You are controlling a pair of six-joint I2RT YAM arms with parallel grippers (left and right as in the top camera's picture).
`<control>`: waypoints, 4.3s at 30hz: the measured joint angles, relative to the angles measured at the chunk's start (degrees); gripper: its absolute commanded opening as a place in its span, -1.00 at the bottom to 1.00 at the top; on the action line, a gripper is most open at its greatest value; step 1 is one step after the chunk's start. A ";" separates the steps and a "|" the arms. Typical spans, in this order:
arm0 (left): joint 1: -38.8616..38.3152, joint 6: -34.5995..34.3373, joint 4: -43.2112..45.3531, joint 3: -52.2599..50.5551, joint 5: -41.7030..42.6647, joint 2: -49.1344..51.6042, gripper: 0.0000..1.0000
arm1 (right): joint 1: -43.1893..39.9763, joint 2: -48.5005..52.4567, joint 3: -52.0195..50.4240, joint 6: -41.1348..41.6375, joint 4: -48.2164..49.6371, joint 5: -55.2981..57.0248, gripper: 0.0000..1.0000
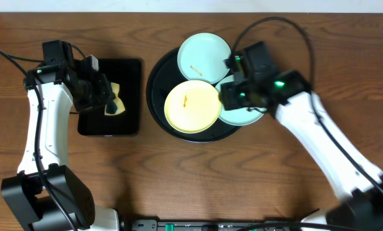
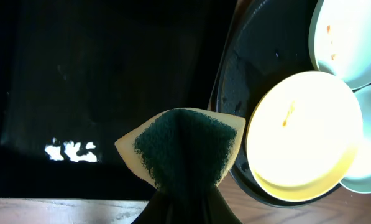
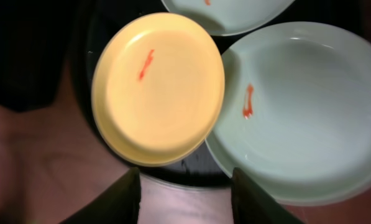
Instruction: Clean dirty plates on tray and stack at the side
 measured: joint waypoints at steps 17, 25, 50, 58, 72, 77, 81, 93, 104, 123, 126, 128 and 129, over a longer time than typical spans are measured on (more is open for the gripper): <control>0.00 0.00 0.66 0.00 0.00 0.00 -0.84 | 1.22 16.02 0.00 2.14 13.00 9.33 -0.32; 0.00 0.00 0.63 0.00 -0.02 0.00 -0.84 | 1.20 19.12 0.02 3.21 12.68 9.73 -0.42; 0.00 -0.02 0.61 0.00 -0.02 0.00 -0.84 | 2.64 19.12 0.07 6.10 10.14 10.56 -0.74; 0.00 0.00 0.59 0.00 -0.02 0.00 -0.84 | 2.64 19.12 -0.81 6.27 10.23 10.84 -0.89; 0.00 1.05 1.29 0.00 -0.02 0.00 -0.85 | 2.64 17.40 -0.20 5.84 13.51 11.34 -0.98; -0.35 1.53 3.19 0.00 -0.04 0.00 -0.85 | 3.34 13.66 0.76 5.40 13.53 15.89 -0.97; -3.15 1.68 4.68 0.00 -0.02 0.00 -0.85 | 4.50 13.05 1.31 7.80 10.95 17.75 -0.98; -19.10 -0.28 10.84 0.00 -3.15 0.00 -0.85 | 4.44 13.35 1.25 11.13 6.51 13.20 -0.98; -22.51 -2.19 16.37 -2.36 -4.52 0.00 -0.85 | -1.07 14.99 1.25 9.75 5.22 3.34 -0.98; -29.14 -4.92 35.63 -17.42 -4.50 0.00 -0.85 | -1.51 19.76 1.25 9.35 5.22 -0.85 -0.98; -29.14 -5.25 36.74 -18.86 -3.87 0.00 -0.85 | -1.55 19.76 1.25 9.35 5.20 -0.96 -0.98; -29.18 -5.25 37.11 -19.23 -3.48 0.00 -0.85 | -1.57 19.76 1.25 9.35 5.22 -1.05 -0.98; -29.20 -5.27 37.11 -19.32 -3.32 0.00 -0.85 | -1.57 19.76 1.25 9.35 5.22 -1.07 -0.98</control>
